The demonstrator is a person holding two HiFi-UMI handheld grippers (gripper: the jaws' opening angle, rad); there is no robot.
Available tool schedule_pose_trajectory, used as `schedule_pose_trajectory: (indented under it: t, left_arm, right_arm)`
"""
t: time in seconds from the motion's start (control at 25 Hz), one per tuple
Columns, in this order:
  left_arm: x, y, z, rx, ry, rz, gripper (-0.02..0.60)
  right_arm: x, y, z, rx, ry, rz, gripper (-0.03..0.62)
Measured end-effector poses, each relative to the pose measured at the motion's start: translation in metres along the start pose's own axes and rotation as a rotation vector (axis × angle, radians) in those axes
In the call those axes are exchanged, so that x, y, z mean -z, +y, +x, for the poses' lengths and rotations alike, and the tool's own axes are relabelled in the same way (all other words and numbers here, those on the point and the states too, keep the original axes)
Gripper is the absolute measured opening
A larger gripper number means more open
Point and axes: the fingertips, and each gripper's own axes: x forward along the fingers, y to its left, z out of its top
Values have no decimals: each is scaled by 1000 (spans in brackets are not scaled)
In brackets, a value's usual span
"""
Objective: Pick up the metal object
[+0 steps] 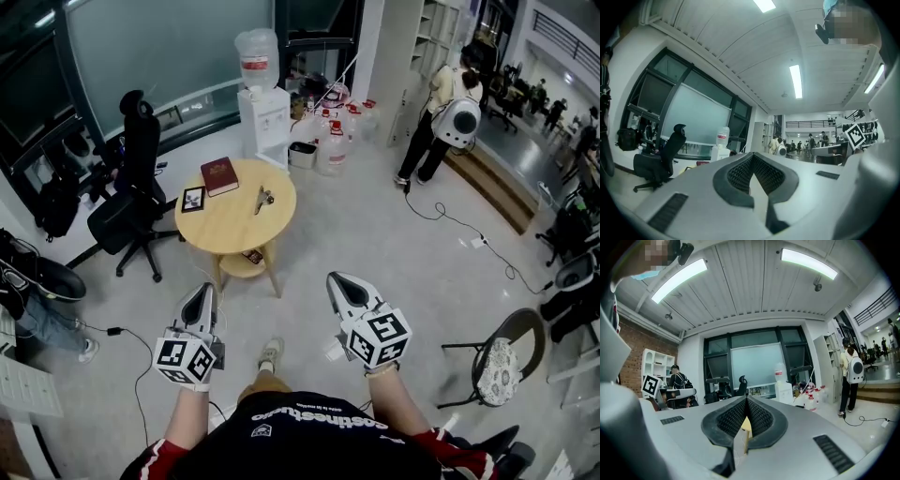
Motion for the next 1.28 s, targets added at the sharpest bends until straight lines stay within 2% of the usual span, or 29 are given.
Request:
schedule_pose_trajectory:
  t: [0.4,1.28]
  left_arm:
    - [-3,18,45,7,-2,-15,17]
    - [-58,74,242,165,-30,-14,17]
  right_arm:
    - [-9,-28,32,27,17,3,28]
    - [-87,-121,154,165,-29,6,28]
